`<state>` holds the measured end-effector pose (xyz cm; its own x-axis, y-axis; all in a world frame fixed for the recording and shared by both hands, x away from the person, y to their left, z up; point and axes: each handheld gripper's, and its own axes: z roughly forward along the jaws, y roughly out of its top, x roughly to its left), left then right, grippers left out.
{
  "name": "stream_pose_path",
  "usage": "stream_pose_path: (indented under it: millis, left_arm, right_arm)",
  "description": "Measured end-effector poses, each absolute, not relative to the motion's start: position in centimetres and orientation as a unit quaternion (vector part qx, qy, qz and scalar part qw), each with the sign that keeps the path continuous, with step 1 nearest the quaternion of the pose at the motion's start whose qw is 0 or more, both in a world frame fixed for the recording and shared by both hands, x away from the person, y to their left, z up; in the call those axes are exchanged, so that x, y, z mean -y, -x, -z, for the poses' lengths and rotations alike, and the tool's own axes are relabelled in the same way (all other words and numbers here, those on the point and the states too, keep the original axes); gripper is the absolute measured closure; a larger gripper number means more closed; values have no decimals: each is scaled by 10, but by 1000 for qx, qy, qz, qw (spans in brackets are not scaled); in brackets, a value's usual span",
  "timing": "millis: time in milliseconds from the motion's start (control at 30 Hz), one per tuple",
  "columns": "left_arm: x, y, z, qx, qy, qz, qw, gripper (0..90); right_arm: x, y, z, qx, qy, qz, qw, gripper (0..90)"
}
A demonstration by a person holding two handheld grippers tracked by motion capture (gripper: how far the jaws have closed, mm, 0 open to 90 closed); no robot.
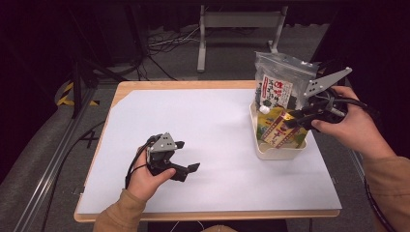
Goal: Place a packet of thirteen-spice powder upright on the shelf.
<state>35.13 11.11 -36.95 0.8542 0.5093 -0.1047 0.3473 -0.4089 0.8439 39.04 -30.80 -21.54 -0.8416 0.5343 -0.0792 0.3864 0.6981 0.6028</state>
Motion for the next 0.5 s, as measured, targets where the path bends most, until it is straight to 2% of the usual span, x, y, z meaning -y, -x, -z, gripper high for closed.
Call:
stream_pose_path:
  millis: [267,500]
  left_arm:
    - [-121,-352,368,-263,-832,-91,481,103]
    - [-131,-349,370,-278,-827,-95,479,103]
  right_arm:
    - [306,-395,219,-930,-206,-267,149,691]
    - [304,-402,223,-940,-180,-249,145,690]
